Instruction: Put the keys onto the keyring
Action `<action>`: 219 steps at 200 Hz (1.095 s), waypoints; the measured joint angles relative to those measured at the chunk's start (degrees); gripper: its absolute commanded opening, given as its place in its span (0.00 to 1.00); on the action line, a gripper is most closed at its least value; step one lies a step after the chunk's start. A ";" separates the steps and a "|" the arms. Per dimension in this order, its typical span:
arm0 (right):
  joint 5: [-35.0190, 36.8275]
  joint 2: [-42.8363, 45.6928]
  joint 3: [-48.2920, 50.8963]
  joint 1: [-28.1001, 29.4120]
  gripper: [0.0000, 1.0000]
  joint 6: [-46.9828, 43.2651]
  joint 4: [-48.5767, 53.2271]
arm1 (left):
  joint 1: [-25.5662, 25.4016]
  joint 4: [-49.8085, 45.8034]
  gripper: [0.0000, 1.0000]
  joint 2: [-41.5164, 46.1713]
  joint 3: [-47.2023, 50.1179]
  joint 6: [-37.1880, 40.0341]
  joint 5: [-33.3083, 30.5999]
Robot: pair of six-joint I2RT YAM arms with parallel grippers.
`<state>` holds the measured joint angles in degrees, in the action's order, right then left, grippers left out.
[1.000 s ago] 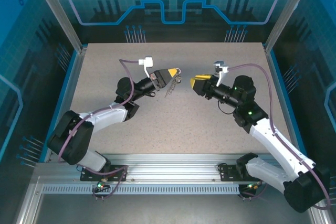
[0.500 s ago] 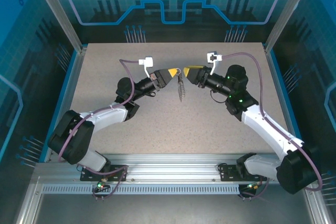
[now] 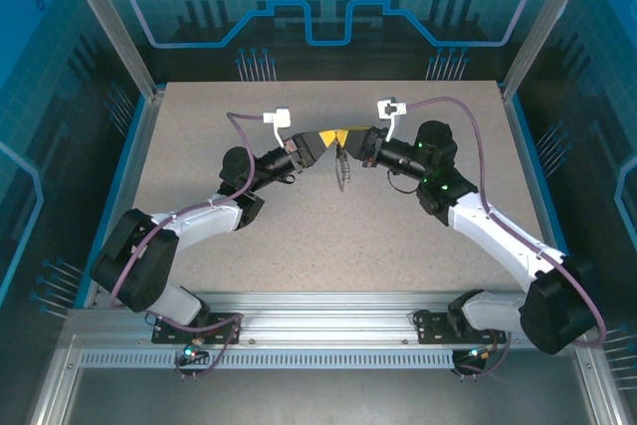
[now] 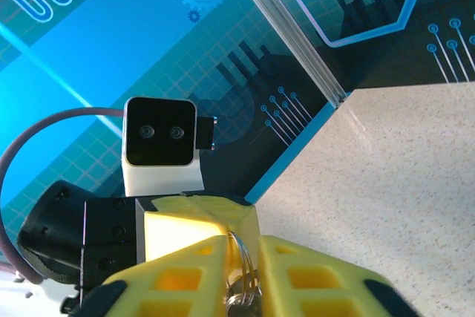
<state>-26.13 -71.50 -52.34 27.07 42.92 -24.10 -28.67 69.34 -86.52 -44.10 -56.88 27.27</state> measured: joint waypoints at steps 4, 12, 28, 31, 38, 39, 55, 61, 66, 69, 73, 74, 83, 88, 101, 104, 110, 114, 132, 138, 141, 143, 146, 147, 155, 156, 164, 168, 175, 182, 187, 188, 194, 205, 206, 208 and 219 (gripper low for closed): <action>-0.02 0.00 0.00 0.00 0.07 0.09 0.00 | 0.00 0.00 0.00 0.00 0.00 0.00 0.00; -0.02 0.00 -0.04 -0.02 0.00 0.13 0.04 | 0.00 0.00 0.00 0.00 0.00 0.00 -0.07; -0.22 0.00 -0.11 -0.04 0.00 -0.15 0.00 | 0.00 0.04 0.00 0.00 0.00 0.02 -0.04; -0.15 0.00 -0.15 -0.04 0.00 -0.35 0.07 | 0.00 0.04 0.00 0.00 -0.02 0.00 -0.04; -0.31 0.00 -0.22 -0.09 0.00 -0.50 0.09 | 0.00 0.04 0.00 0.00 -0.04 0.00 -0.04; -0.33 0.00 -0.22 -0.09 0.00 -0.48 0.09 | 0.00 0.04 0.00 0.00 -0.04 0.02 -0.04; -1.20 -0.07 -1.07 -0.48 0.00 -1.49 1.53 | 0.11 0.04 0.13 0.00 -0.11 0.02 0.09; -1.90 -0.13 -1.75 -0.74 0.00 -2.03 2.56 | 0.31 0.07 0.22 0.00 -0.13 0.20 0.37; -2.91 -0.33 -2.49 -1.03 0.00 -2.64 3.72 | 0.44 0.00 0.27 0.00 -0.28 0.24 0.83; -3.34 -0.44 -2.95 -1.25 0.00 -3.15 4.39 | 0.57 -0.02 0.30 0.00 -0.35 0.37 1.09; -4.02 -0.66 -3.78 -1.53 0.00 -3.76 5.31 | 0.76 -0.07 0.33 0.00 -0.42 0.31 1.44; -4.13 -0.68 -3.93 -1.60 0.00 -3.91 5.49 | 0.81 -0.07 0.34 0.00 -0.42 0.35 1.55; -5.92 -1.20 -6.12 -2.56 0.00 -5.70 8.20 | 1.77 -0.15 0.40 0.24 -0.44 0.35 2.75; -6.69 -1.49 -7.28 -3.10 0.00 -6.56 9.42 | 2.43 -0.50 0.43 0.46 -0.44 0.44 3.30; -9.31 -2.38 -11.28 -4.66 0.00 -9.97 14.03 | 4.63 -1.40 0.48 1.42 -0.44 0.50 4.94; -9.97 -2.58 -12.24 -4.92 0.00 -10.64 15.04 | 5.09 -1.57 0.49 1.64 -0.44 0.37 5.38; -10.91 -2.93 -13.84 -5.29 0.00 -12.26 16.98 | 6.03 -2.01 0.51 2.19 -0.44 0.63 6.10; -11.69 -3.28 -15.21 -5.53 0.00 -13.57 18.62 | 6.71 -2.45 0.52 2.62 -0.44 0.90 6.71; -14.71 -4.61 -20.00 -5.84 0.00 -18.47 24.92 | 8.96 -5.03 0.56 4.22 -0.79 2.25 9.33; -15.67 -5.09 -21.42 -5.84 0.00 -20.22 27.06 | 9.35 -6.16 0.57 4.57 -1.18 2.99 10.27; -16.02 -5.33 -21.94 -5.84 0.00 -20.92 27.89 | 9.51 -6.71 0.58 4.74 -1.44 3.34 10.71; -16.41 -5.55 -22.45 -5.84 0.00 -21.64 28.74 | 9.57 -7.23 0.58 4.83 -1.62 3.74 11.06; -16.83 -5.84 -23.12 -5.84 0.00 -22.36 29.77 | 9.73 -8.02 0.59 5.01 -2.01 4.09 11.63; -16.87 -5.92 -23.28 -5.84 0.00 -22.62 30.03 | 9.75 -8.24 0.59 5.05 -2.08 4.26 11.72; -17.90 -6.82 -24.87 -5.86 0.00 -24.74 32.72 | 9.86 -10.43 0.59 5.38 -3.04 5.64 13.07; -17.99 -6.91 -25.00 -5.86 0.00 -24.96 32.98 | 9.86 -10.67 0.60 5.42 -3.15 5.86 13.20; -18.88 -7.82 -26.32 -5.86 0.00 -26.91 35.56 | 9.88 -13.16 0.60 5.75 -4.26 7.43 14.62; -19.21 -8.26 -26.82 -5.86 0.00 -27.78 36.72 | 9.88 -14.25 0.60 5.88 -4.79 8.13 15.21; -19.82 -9.09 -27.71 -5.88 0.00 -29.42 38.93 | 9.88 -16.39 0.61 6.10 -5.68 9.62 16.24; -20.33 -9.81 -28.39 -5.88 0.00 -30.77 40.87 | 9.88 -18.60 0.61 6.29 -6.56 11.15 17.33; -20.65 -10.27 -28.76 -5.88 0.00 -31.56 42.10 | 9.88 -20.15 0.61 6.40 -7.17 12.26 18.14; -20.70 -10.34 -28.83 -5.88 0.00 -31.71 42.29 | 9.88 -20.37 0.61 6.43 -7.26 12.46 18.18; -21.07 -10.95 -29.20 -5.88 0.00 -32.79 43.74 | 9.88 -22.10 0.62 6.49 -7.91 13.68 19.02; -21.51 -11.78 -29.73 -5.88 0.00 -34.25 45.90 | 9.88 -25.44 0.62 6.56 -8.98 15.98 20.35; -21.53 -11.82 -29.77 -5.88 0.00 -34.32 46.03 | 9.88 -25.81 0.62 6.56 -9.11 16.31 20.52; -21.55 -12.00 -29.83 -5.88 0.00 -34.60 46.42 | 9.88 -26.21 0.62 6.56 -9.20 16.63 20.65; -21.99 -12.50 -29.92 -5.88 0.00 -35.65 47.78 | 9.88 -29.22 0.62 6.56 -9.99 18.62 21.75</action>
<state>-48.12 -84.01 -82.26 21.19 7.27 23.68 -18.79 40.12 -79.96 -54.08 -38.26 49.01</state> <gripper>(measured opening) 0.065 0.616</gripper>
